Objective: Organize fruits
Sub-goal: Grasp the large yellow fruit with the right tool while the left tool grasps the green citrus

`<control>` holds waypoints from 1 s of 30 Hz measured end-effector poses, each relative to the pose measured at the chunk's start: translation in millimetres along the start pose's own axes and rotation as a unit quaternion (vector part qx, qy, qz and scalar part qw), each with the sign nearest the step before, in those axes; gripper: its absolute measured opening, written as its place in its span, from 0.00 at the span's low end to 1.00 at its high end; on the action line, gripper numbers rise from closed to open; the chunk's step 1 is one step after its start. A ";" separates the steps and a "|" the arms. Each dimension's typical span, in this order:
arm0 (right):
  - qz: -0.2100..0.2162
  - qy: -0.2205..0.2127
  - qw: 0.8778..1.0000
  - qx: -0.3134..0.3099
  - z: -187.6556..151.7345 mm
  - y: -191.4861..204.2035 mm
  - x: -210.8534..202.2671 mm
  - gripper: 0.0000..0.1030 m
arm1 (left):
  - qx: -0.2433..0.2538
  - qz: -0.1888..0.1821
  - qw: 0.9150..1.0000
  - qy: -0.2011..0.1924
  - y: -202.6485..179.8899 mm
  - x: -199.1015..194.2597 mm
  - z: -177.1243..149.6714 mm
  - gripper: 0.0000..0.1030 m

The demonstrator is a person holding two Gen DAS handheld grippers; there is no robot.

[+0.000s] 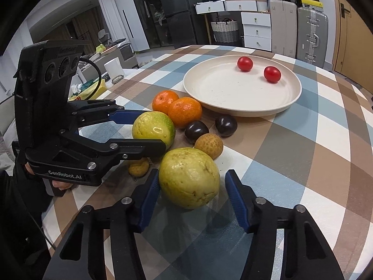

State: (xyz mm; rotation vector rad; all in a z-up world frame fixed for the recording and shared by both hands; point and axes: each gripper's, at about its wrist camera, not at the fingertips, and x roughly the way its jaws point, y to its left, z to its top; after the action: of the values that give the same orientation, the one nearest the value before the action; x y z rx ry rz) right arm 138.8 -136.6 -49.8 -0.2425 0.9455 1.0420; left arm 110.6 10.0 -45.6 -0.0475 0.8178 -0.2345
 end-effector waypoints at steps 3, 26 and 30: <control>0.004 0.001 1.000 -0.001 0.0 0.1 0.5 0.50 | 0.000 -0.002 1.000 -0.003 -0.1 -1.6 -0.8 0.48; -0.046 -0.127 0.989 0.053 9.9 -20.8 -40.9 0.49 | -0.030 -0.008 0.997 -0.067 9.1 -30.2 6.4 0.47; -0.068 -0.153 0.984 0.059 12.3 -21.1 -47.3 0.49 | -0.044 0.007 0.996 -0.084 14.1 -36.6 10.0 0.47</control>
State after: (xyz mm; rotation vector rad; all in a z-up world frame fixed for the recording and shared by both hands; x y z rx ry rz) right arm 154.8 -170.0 -11.6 -0.0449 0.6991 0.8635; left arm 96.4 31.5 -14.4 -0.1418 0.6610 -0.1791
